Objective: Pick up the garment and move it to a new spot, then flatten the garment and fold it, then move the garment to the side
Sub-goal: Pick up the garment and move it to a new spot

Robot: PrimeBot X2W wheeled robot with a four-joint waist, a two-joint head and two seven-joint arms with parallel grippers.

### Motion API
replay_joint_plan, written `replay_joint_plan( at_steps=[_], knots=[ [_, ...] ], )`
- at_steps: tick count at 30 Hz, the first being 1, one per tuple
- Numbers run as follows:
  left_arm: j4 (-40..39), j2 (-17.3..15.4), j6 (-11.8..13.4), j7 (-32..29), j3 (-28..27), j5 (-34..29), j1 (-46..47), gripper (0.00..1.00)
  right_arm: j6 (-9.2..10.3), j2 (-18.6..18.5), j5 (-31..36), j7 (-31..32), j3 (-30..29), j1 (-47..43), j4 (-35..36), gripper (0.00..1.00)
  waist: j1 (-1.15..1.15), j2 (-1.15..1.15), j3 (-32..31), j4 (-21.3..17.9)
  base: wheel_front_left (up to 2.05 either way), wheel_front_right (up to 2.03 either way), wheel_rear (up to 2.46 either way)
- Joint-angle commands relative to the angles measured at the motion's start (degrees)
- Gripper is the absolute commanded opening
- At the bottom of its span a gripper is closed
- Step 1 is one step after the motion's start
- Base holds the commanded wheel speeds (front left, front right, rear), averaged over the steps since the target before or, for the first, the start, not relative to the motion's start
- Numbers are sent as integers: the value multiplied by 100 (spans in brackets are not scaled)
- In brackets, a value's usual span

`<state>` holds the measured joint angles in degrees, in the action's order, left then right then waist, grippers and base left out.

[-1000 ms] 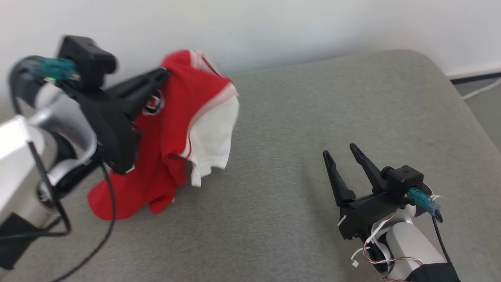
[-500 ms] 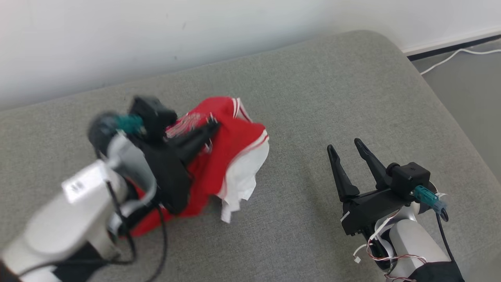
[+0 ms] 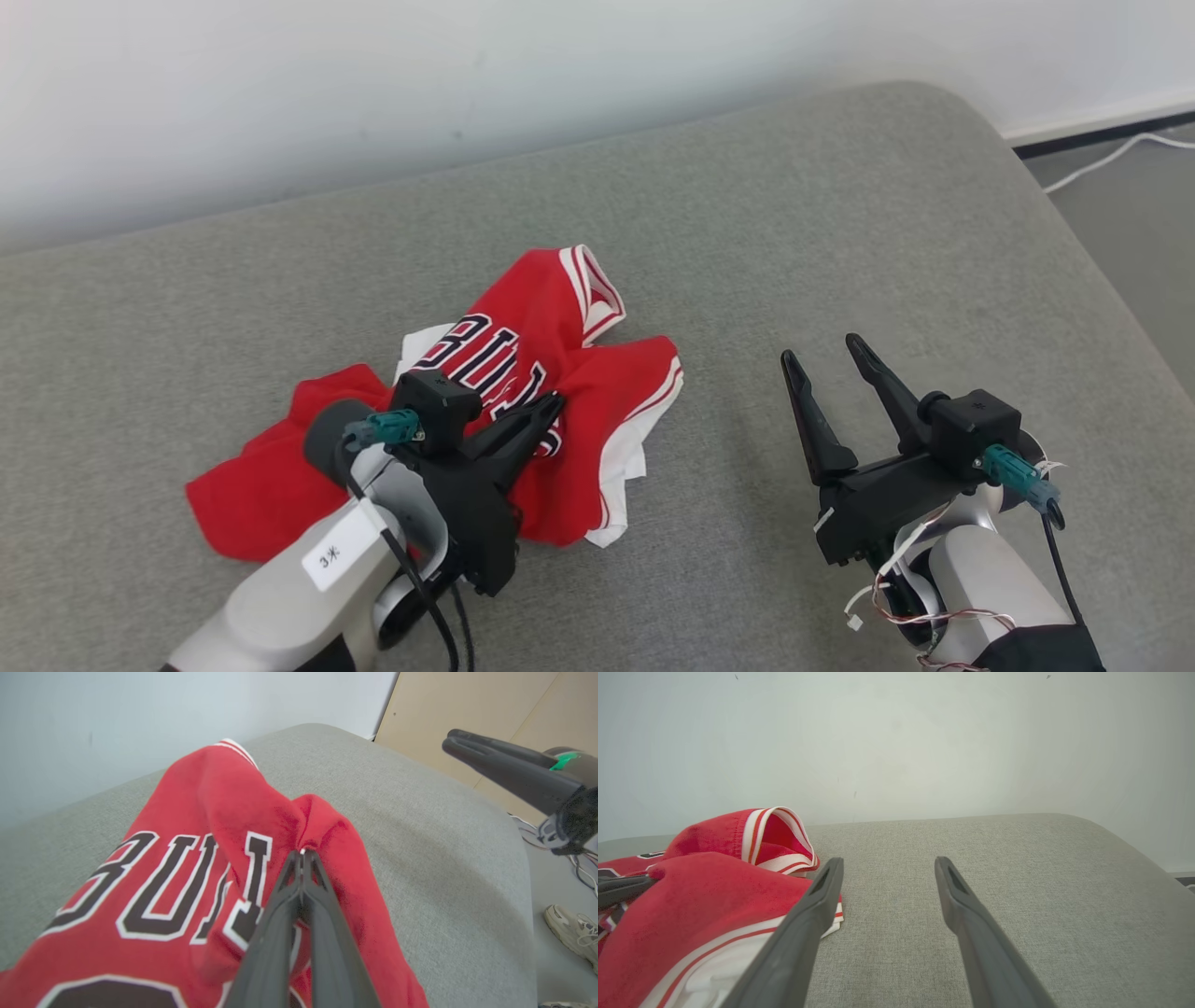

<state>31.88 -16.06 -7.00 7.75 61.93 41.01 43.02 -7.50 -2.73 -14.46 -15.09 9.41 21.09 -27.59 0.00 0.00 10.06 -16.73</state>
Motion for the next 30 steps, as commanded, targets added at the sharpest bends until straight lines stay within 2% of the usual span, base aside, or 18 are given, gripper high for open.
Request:
replay_joint_plan(
  at_steps=[1, 6, 10, 14, 17, 21, 30],
  knots=[
    [127, 103, 4, 211, -30, -6, -58, 100, 2, -30, 56, -5, -14, -26, -18, 100, 0, 0, -118, 138, 0, 0, 0],
    [227, 248, 55, 507, -28, -90, -116, 100, 2, -31, 95, -5, -3, -124, -78, 100, 0, 0, -331, 346, 0, 0, 0],
    [23, 287, 255, 659, -150, -135, -244, 100, 2, -28, 114, -5, -51, -249, -130, 100, 0, 0, -471, 569, 0, 0, 0],
    [-260, 149, 617, 721, -347, -245, -425, 100, 2, -30, 141, -5, -30, -292, -99, 100, 0, 0, -562, 757, 0, 0, 0],
    [-561, 29, 1118, 748, -637, -449, -583, 100, 2, -30, 165, -4, -51, -348, -75, 100, 0, 0, -606, 909, 0, 0, 0],
    [-1109, -155, 1548, 754, -1085, -813, -989, 100, 2, -30, 225, -4, -113, -386, -47, 100, 0, 0, -649, 1097, 0, 0, 0],
    [-1840, -433, 1886, 754, -1954, -1295, -1766, 100, 2, -31, 324, -4, -252, -474, -47, 100, 0, 0, -737, 1428, 0, 0, 0]
  ],
)
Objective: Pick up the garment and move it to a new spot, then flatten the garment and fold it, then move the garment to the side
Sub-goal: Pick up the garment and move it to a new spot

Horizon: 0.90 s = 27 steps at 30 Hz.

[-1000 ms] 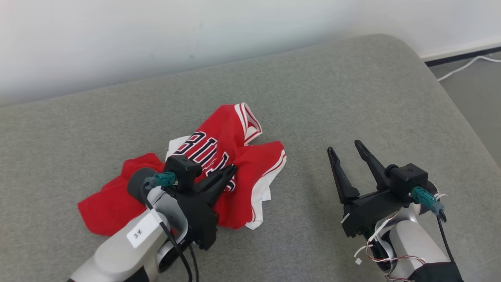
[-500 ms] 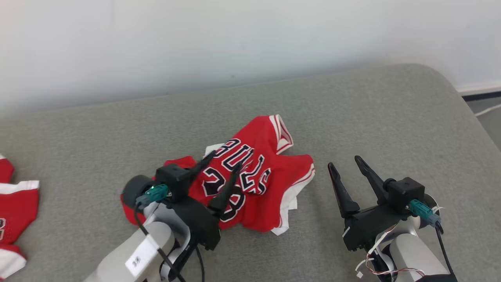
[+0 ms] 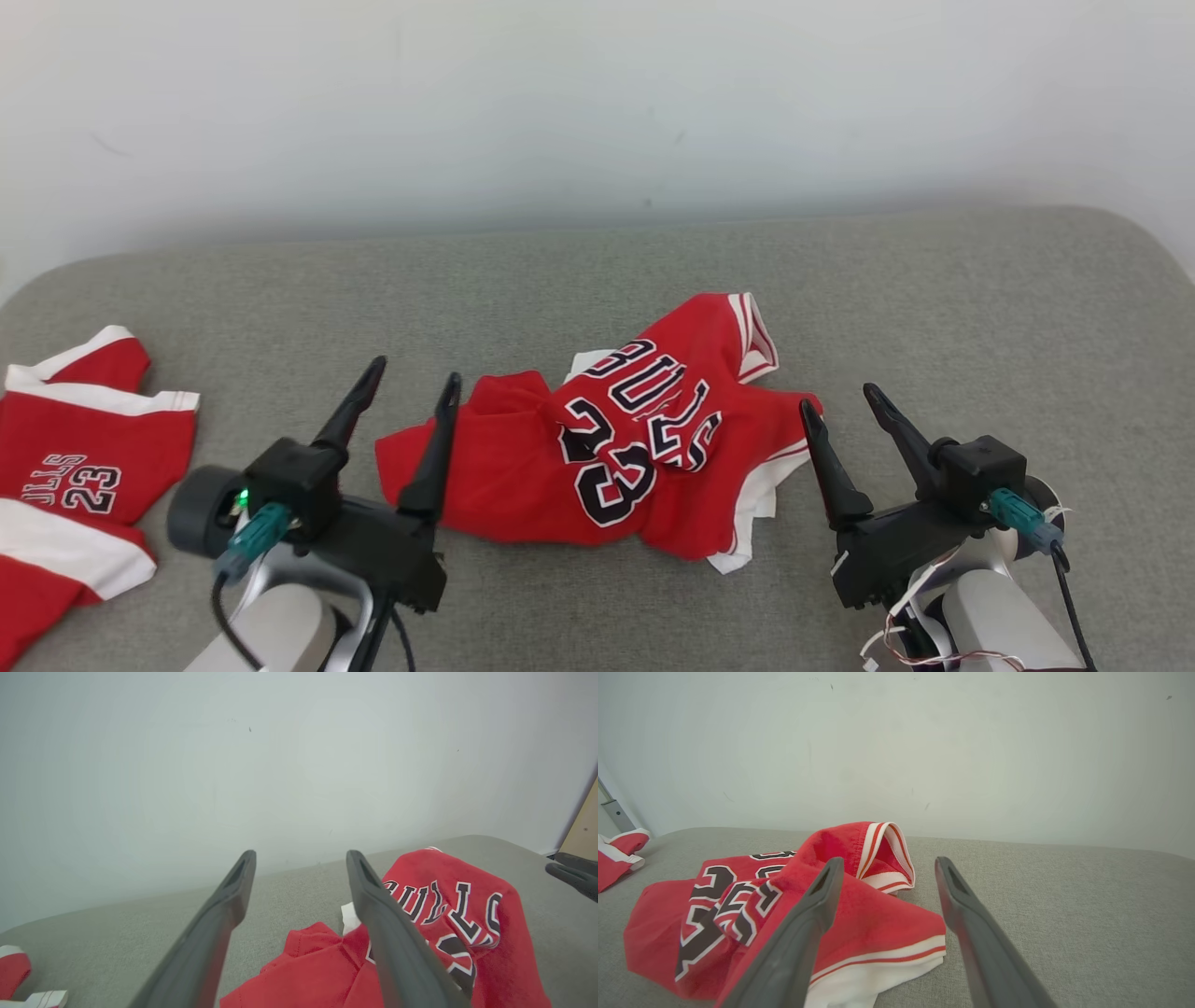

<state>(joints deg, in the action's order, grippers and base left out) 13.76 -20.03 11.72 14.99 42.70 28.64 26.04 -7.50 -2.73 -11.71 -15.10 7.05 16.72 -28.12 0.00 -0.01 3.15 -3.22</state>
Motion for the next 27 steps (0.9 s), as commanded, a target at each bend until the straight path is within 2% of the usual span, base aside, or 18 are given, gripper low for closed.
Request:
replay_joint_plan(
  at_steps=[1, 12, 18, 27],
  knots=[
    [-95, -56, 33, 30, -114, -94, -158, 100, 2, -32, 53, -3, -37, -54, 8, 100, 0, 1, -59, 109, 0, 0, 0],
    [-775, -326, 246, 31, -972, -294, -1109, 100, 2, -99, 153, 29, -342, -260, 172, 100, 0, 1, -145, 308, 0, 0, 0],
    [-1211, -421, 450, 31, -1435, -460, -1738, 100, 2, -133, 228, 143, -573, -449, 424, 100, 0, 1, -133, 305, 0, 0, 0],
    [-1627, -323, 686, 31, -2006, -476, -2417, 100, 2, -99, 257, 338, -893, -761, 796, 100, 0, 1, -113, 288, 0, 0, 0]
  ],
)
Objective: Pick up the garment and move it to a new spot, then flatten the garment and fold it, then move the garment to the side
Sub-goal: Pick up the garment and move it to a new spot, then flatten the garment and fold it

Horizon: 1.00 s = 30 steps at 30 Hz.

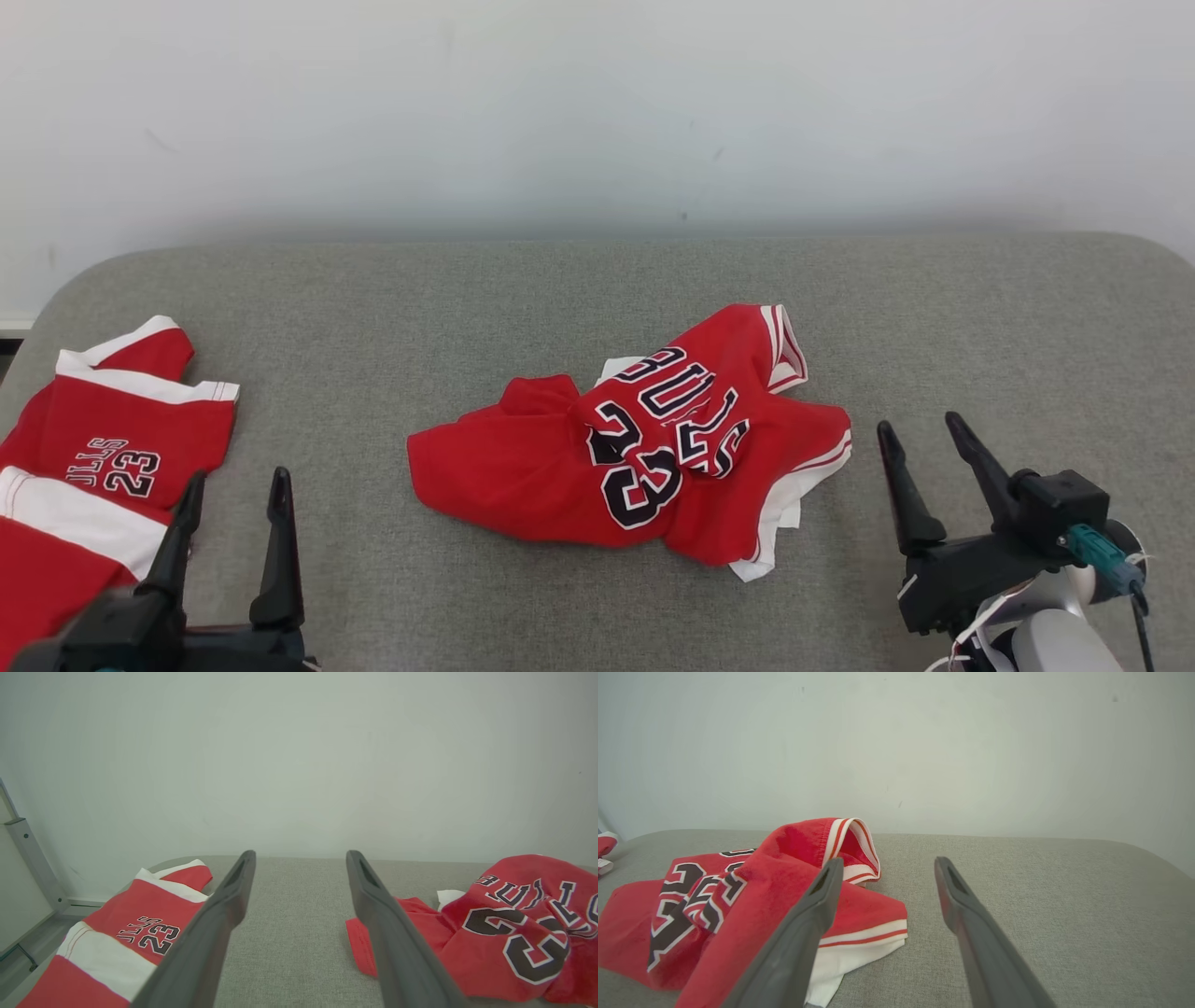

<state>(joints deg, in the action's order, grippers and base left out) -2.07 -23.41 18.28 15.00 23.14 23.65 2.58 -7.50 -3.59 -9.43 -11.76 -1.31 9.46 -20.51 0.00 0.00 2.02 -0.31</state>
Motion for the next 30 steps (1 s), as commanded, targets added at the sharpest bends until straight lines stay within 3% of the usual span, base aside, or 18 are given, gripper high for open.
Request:
replay_joint_plan(
  at_steps=[1, 12, 18, 30],
  knots=[
    [-47, 44, 41, 30, -91, 27, -132, 100, 2, -9, 35, 11, -98, -58, 57, 100, 0, 0, 7, -4, 0, 0, 0],
    [135, 345, -206, 30, -261, -105, -196, 100, 2, 37, 66, 90, -215, -41, 182, 100, 0, 0, 83, 49, 0, 0, 0],
    [721, 568, -911, 30, -277, 288, 103, 100, 2, 52, 52, 89, -149, 36, 160, 100, 0, 0, 109, -52, 0, 0, 0],
    [2580, 745, -1771, 24, -170, 455, 1257, 100, 2, 58, -10, 54, -18, 217, 98, 100, 0, 0, 242, -524, 0, 0, 0]
  ],
)
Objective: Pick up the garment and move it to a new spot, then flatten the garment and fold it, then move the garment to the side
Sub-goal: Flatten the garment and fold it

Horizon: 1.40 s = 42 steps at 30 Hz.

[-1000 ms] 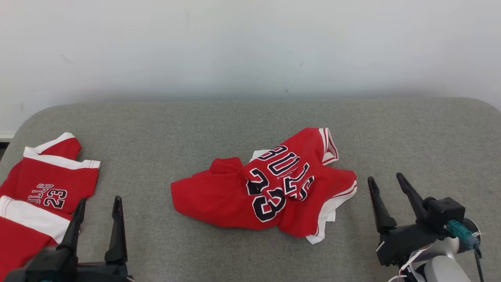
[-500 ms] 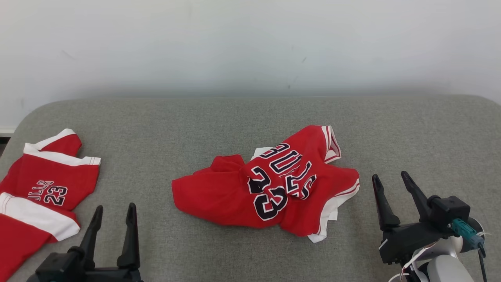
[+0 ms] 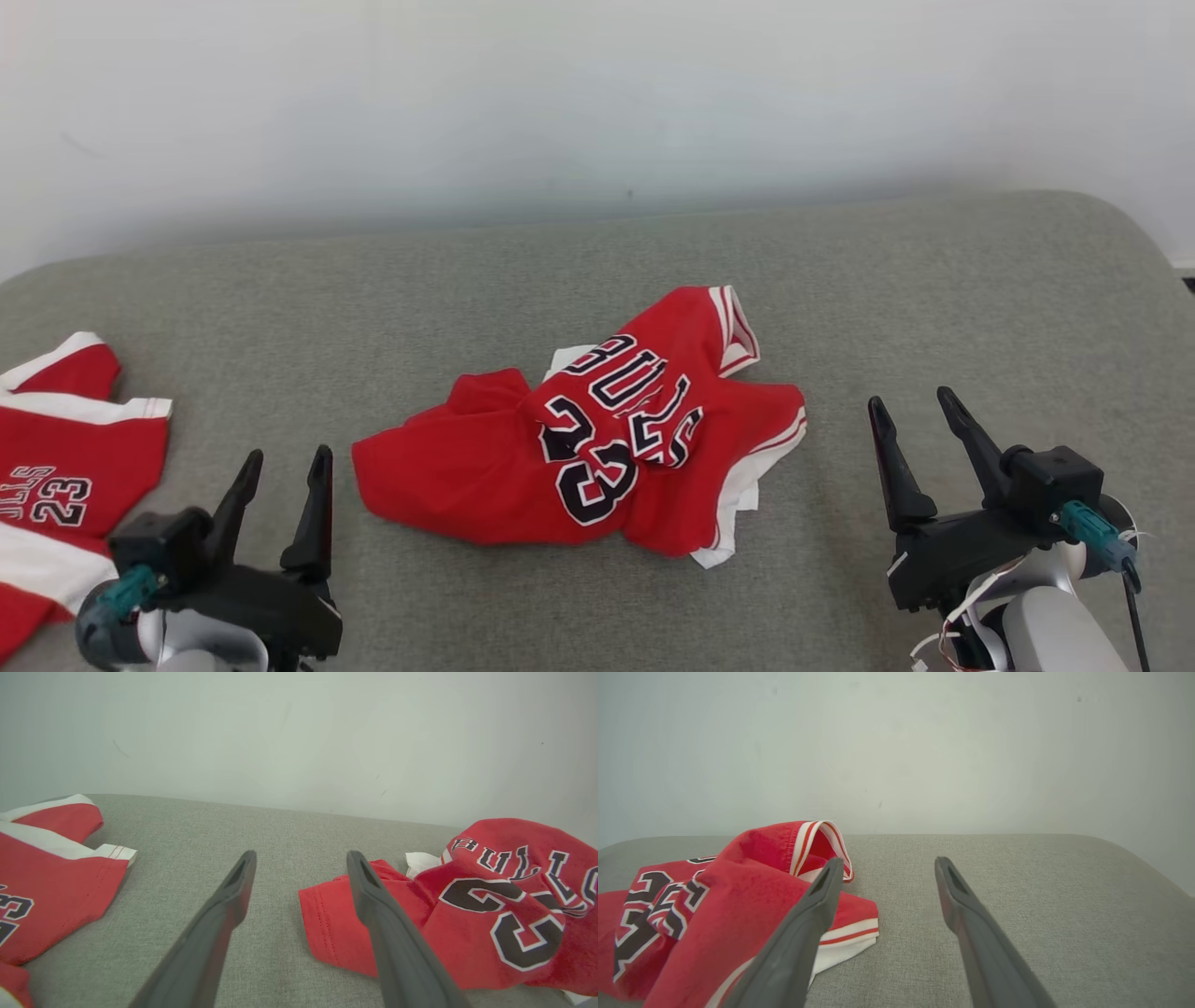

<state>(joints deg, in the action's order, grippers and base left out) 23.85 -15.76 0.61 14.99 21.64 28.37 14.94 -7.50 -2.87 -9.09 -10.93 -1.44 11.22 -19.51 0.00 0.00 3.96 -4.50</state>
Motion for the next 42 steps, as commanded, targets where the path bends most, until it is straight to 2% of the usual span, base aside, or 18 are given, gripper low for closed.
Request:
replay_joint_plan(
  at_steps=[1, 7, 14, 20, 21, 22, 23, 28, 38, 41, 42],
  knots=[
    [128, 32, -65, 25, -37, 55, 113, 100, 2, -13, -47, -34, -2, 52, -7, 100, 0, 0, 62, -140, 0, 0, 0],
    [1105, 132, -327, -33, 56, 116, 534, 100, 2, -11, -42, -61, 25, 131, -24, 100, 0, 0, 178, -381, 0, 0, 0],
    [2043, 323, -615, -153, 191, 329, 840, 100, 2, -8, -52, -104, -5, 181, -45, 100, 0, 0, 276, -471, 0, 0, 0],
    [2660, 387, -720, -157, 342, 363, 1096, 100, 2, -8, -79, -137, 47, 237, -87, 100, 0, 0, 310, -477, 0, 0, 0],
    [2707, 412, -747, -128, 355, 394, 1122, 98, 2, -9, -83, -140, 49, 236, -93, 100, 0, 0, 308, -472, 0, 0, 0],
    [2739, 423, -762, -117, 374, 402, 1150, 41, 2, -9, -83, -150, 49, 232, -96, 100, 0, 0, 306, -464, 0, 0, 0],
    [2753, 425, -755, -95, 411, 385, 1172, 0, 2, -8, -83, -157, 45, 225, -99, 100, 0, 0, 305, -456, 0, 0, 0],
    [2769, 509, -814, -86, 665, 516, 1240, 0, 2, -8, -90, -167, 38, 212, -126, 100, 0, 0, 288, -400, 0, 0, 0],
    [2577, 343, -816, -17, 954, 763, 1330, 0, 2, -8, -113, -198, 56, 180, -177, 100, 0, 0, 232, -322, 0, 0, 0],
    [2621, 334, -801, -177, 1033, 820, 1282, 0, 2, -8, -114, -204, 58, 171, -199, 100, 0, 0, 205, -309, 0, 0, 0],
    [2616, 315, -801, -188, 1050, 833, 1291, 22, 2, -7, -113, -205, 57, 167, -206, 100, 0, 0, 196, -303, 0, 0, 0]
  ],
)
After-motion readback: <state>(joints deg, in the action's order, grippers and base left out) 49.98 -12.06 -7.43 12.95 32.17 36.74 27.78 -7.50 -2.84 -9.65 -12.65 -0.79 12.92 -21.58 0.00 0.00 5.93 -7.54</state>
